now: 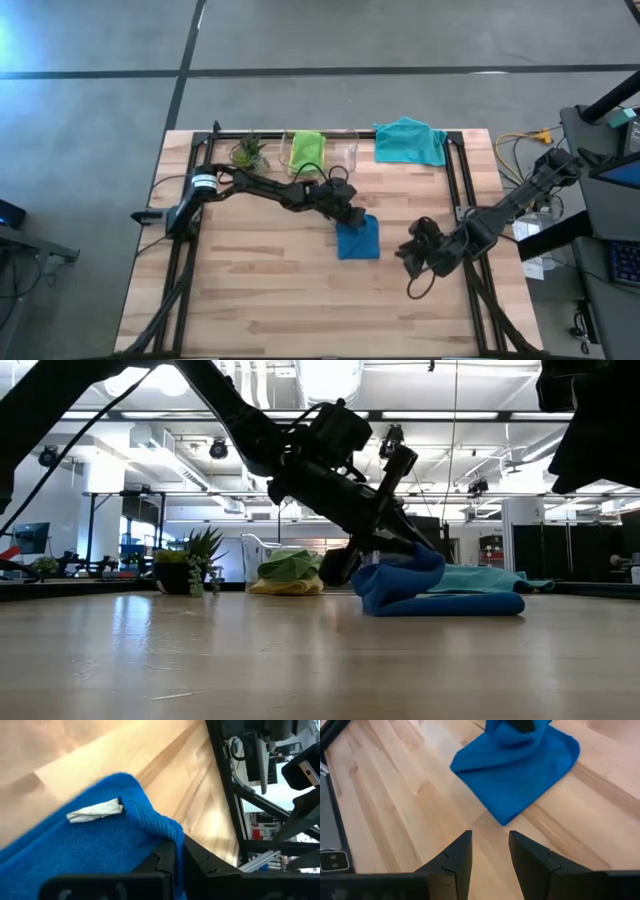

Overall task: Fold microfiber towels
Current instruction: Fold the bottom blue towel

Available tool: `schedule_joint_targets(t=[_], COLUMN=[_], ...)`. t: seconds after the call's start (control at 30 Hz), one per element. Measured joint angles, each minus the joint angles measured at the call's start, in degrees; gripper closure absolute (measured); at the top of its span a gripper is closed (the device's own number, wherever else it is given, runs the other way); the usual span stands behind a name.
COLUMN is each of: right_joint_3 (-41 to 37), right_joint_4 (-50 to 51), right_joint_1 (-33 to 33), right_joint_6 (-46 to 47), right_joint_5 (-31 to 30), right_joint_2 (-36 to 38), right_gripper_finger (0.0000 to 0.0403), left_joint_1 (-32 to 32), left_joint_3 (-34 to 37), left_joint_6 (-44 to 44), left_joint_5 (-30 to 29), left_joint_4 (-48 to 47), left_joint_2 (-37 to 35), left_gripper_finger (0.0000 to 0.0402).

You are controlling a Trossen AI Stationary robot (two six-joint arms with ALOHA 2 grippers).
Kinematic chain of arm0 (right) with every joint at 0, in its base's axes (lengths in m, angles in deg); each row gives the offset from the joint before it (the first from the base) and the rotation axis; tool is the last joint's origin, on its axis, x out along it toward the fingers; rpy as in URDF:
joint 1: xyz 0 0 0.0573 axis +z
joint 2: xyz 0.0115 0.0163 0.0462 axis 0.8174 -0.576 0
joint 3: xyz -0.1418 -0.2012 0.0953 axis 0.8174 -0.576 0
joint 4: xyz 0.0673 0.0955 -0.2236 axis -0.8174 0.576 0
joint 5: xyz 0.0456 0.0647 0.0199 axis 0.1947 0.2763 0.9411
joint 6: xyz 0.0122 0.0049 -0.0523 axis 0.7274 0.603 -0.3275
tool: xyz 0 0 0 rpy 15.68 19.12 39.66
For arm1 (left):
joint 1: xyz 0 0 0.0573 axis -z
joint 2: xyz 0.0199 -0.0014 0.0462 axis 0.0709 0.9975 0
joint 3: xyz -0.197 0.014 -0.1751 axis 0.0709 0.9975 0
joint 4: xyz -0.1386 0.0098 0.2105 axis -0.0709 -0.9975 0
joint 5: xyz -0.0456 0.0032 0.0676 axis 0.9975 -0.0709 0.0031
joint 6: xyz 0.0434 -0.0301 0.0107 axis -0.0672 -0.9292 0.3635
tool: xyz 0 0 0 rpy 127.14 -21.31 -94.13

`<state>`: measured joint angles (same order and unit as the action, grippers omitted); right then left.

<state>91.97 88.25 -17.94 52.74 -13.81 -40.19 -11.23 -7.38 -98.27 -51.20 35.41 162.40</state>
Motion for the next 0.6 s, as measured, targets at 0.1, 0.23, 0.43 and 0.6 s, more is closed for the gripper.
schedule_joint_targets(t=[0.1,0.23,0.43,0.6], right_joint_3=[0.00,0.00,0.00,0.26], right_joint_4=[-0.85,-0.90,-0.93,-1.10], right_joint_1=[0.35,0.39,0.39,0.39], right_joint_6=[-0.03,-0.06,-0.46,-0.96], right_joint_5=[0.14,0.25,0.52,0.59], right_joint_2=[-0.94,-1.18,-0.32,-0.22], right_gripper_finger=[0.0278,0.0278,0.0278,0.0278], left_joint_1=[-0.01,-0.32,-1.58,-4.00], left_joint_3=[0.02,0.02,0.02,0.04], left_joint_6=[1.75,1.90,2.19,1.81], left_joint_5=[-0.43,-0.45,-0.01,5.20], left_joint_4=[-0.21,-0.14,0.42,0.16], left_joint_2=[0.00,0.00,-0.58,-1.92], left_gripper_finger=[0.0386,0.0337,0.0247,0.0197])
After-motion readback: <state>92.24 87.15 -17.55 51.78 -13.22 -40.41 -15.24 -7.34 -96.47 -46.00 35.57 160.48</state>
